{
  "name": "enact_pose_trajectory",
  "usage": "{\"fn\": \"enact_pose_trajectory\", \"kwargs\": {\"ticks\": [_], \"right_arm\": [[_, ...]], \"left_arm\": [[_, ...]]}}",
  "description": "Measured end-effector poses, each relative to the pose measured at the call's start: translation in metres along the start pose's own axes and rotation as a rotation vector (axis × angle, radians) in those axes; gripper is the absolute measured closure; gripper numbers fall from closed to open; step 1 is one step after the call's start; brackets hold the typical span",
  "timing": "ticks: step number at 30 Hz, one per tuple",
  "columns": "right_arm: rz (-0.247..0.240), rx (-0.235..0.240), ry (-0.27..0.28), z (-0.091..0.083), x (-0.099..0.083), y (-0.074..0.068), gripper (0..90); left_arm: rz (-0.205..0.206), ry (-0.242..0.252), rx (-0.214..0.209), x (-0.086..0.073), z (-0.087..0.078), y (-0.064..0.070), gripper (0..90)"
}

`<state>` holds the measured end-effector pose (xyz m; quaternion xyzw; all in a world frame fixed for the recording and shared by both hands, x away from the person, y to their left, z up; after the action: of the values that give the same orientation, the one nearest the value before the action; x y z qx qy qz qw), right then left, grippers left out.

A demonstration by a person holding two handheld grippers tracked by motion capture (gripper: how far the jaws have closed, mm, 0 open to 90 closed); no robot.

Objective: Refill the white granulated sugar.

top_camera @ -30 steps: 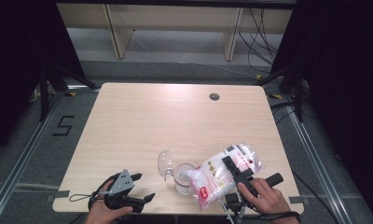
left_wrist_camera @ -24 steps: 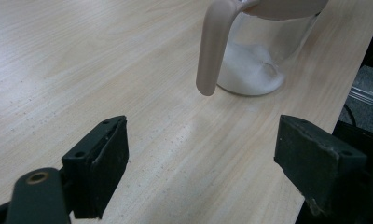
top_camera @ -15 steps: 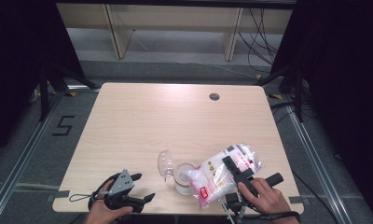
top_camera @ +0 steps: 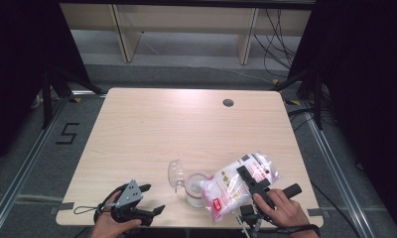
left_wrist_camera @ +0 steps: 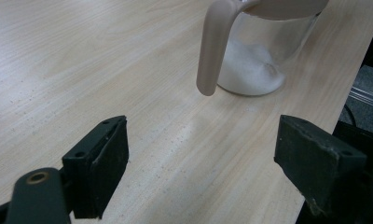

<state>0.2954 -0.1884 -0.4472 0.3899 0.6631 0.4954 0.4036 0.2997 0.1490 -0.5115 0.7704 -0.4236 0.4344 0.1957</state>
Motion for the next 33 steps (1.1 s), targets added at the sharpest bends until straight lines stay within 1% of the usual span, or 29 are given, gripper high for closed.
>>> {"fn": "enact_pose_trajectory", "kwargs": {"ticks": [2, 4, 7, 9, 11, 12, 13, 14, 15, 17, 18, 19, 20, 22, 24, 28, 29, 30, 31, 32, 33], "right_arm": [[0.0, 0.001, -0.001, 0.0, 0.0001, 0.0, 54.9], [0.0, 0.0, 0.0, 0.0, 0.0, 0.0, 54.9], [-0.001, 0.0, -0.001, 0.0, 0.0001, -0.0001, 55.0], [-0.002, 0.0, -0.001, 0.0, 0.0001, 0.0, 55.0], [-0.002, -0.002, -0.002, 0.0001, 0.0001, -0.0002, 55.0], [0.0, 0.001, -0.004, -0.0001, 0.0001, -0.0003, 55.0], [0.017, 0.005, -0.015, -0.0009, -0.0006, -0.0019, 55.0], [0.018, 0.002, -0.015, -0.001, -0.0005, -0.0018, 55.0], [-0.005, 0.001, -0.002, 0.0, 0.0003, -0.0001, 55.0], [-0.002, 0.002, -0.004, -0.0001, 0.0002, -0.0003, 55.0], [0.001, 0.0, -0.006, -0.0003, 0.0001, -0.0006, 55.0], [0.017, 0.005, -0.017, -0.0011, -0.0005, -0.0021, 55.1], [0.018, 0.005, -0.019, -0.0012, -0.0005, -0.0021, 55.1], [0.016, 0.002, -0.017, -0.0012, -0.0003, -0.002, 55.1], [0.01, -0.001, -0.016, -0.0011, -0.0001, -0.0018, 55.1], [0.01, 0.0, -0.016, -0.0012, -0.0001, -0.0018, 55.2], [0.008, 0.0, -0.015, -0.0011, 0.0, -0.0016, 55.2], [0.007, -0.001, -0.015, -0.0012, 0.0, -0.0017, 55.2], [0.006, -0.003, -0.016, -0.0014, 0.0001, -0.0015, 55.2], [0.002, 0.006, -0.024, -0.0018, 0.0004, -0.001, 55.2], [-0.001, -0.003, -0.016, -0.0014, 0.0005, -0.0009, 55.2]], "left_arm": [[0.001, 0.0, 0.0, 0.0, -0.0001, 0.0, 17.4], [-0.011, 0.01, 0.001, 0.0004, 0.0007, 0.0008, 17.4], [-0.01, 0.011, 0.002, 0.0004, 0.0006, 0.0008, 17.4], [0.001, -0.001, 0.0, 0.0, -0.0001, -0.0001, 17.4], [-0.003, 0.005, 0.002, 0.0002, 0.0003, 0.0004, 17.4], [-0.01, 0.011, 0.001, 0.0004, 0.0006, 0.0008, 17.4], [-0.008, 0.01, 0.002, 0.0003, 0.0006, 0.0007, 17.4], [-0.009, 0.01, 0.002, 0.0003, 0.0006, 0.0007, 17.4], [-0.001, 0.002, 0.001, 0.0001, 0.0001, 0.0002, 17.4], [0.002, 0.0, 0.001, 0.0, -0.0001, 0.0, 17.4], [-0.003, 0.004, 0.001, 0.0002, 0.0003, 0.0004, 17.4], [0.003, -0.002, 0.0, 0.0, -0.0001, -0.0001, 17.4], [0.003, -0.001, 0.0, 0.0, 0.0, 0.0, 17.4], [0.002, 0.0, 0.001, 0.0, 0.0, 0.0001, 17.4], [-0.009, 0.009, 0.002, 0.0003, 0.0006, 0.0008, 17.4], [-0.002, 0.004, 0.002, 0.0002, 0.0002, 0.0004, 17.4], [-0.007, 0.008, 0.001, 0.0003, 0.0005, 0.0007, 17.4], [0.002, -0.001, 0.001, 0.0, -0.0001, 0.0, 17.4], [0.001, 0.0, 0.001, 0.0, 0.0, 0.0, 17.4], [0.001, 0.001, 0.002, 0.0, 0.0, 0.0001, 17.4], [-0.011, 0.012, 0.002, 0.0004, 0.0008, 0.0009, 17.4]]}}
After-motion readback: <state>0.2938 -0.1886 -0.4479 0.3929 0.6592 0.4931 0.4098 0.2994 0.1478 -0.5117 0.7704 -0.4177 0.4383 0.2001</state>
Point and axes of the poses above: each handheld gripper's, and its own axes: z roughly forward along the jaws, x roughly out of its top, y roughly to its right, the point moved 3 cm from there along z, roughly forward along the jaws, and after that the axes turned 8 degrees about z, right-handed, at the moved point
